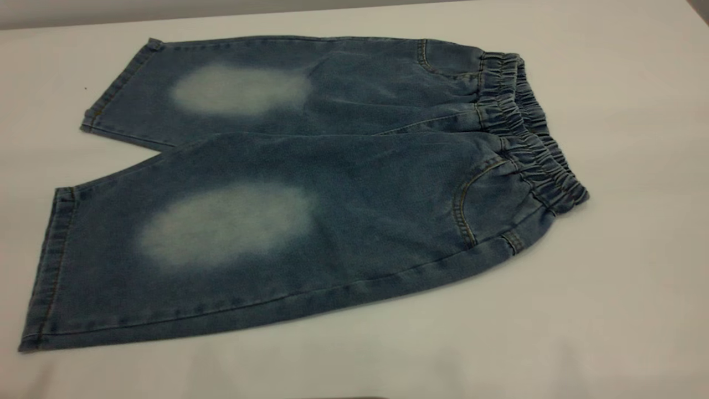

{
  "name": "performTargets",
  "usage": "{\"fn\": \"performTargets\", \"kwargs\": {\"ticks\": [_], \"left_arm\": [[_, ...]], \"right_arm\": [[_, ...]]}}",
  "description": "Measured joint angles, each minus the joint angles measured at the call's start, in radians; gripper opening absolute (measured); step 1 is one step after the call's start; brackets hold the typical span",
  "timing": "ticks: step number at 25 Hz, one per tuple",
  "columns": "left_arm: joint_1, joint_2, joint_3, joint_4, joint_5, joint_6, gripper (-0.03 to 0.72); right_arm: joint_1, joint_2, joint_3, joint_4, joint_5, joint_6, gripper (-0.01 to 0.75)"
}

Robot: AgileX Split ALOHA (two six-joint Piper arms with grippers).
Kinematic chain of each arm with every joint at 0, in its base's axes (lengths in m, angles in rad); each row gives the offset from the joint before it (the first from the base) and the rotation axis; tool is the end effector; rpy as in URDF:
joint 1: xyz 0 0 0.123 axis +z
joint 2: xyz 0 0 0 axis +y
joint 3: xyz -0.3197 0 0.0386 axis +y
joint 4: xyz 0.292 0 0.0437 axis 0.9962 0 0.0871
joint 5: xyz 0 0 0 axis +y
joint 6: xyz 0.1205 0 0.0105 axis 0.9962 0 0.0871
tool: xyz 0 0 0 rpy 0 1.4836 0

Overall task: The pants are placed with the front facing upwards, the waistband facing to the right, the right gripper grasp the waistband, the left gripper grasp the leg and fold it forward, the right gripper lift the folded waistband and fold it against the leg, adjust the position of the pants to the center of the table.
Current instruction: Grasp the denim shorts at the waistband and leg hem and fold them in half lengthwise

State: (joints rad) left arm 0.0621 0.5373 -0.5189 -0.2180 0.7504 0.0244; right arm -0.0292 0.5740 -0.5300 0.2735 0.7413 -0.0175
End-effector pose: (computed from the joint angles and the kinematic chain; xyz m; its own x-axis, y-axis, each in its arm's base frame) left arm 0.1325 -0.0096 0.2838 -0.6211 -0.1732 -0.7643 -0.0306 0.9799 -0.1972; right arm 0.1392 0.0180 0.2851 -0.6380 0.2011 -0.7433 0.0053 0.9664 0.2569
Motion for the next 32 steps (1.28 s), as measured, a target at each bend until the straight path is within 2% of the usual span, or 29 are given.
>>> {"fn": "performTargets", "kwargs": {"ticks": [3,9,20,26,32], "left_arm": [[0.0,0.102,0.0,-0.035,-0.082,0.009,0.579],[0.0,0.289,0.0,-0.091,-0.19,0.052,0.579],[0.0,0.524,0.0,-0.425,-0.324,0.421,0.579],[0.0,0.594,0.0,-0.654,-0.371,0.663,0.579],[0.0,0.603,0.0,-0.82,-0.377,0.834,0.579]], "right_arm": [[0.0,0.157,0.0,0.125,-0.024,-0.062,0.577],[0.0,0.438,-0.001,0.408,-0.084,-0.332,0.577],[0.0,0.876,-0.006,0.888,-0.231,-0.9,0.577],[0.0,1.11,-0.015,1.161,-0.243,-1.186,0.577],[0.0,1.29,-0.044,1.372,-0.167,-1.396,0.59]]}}
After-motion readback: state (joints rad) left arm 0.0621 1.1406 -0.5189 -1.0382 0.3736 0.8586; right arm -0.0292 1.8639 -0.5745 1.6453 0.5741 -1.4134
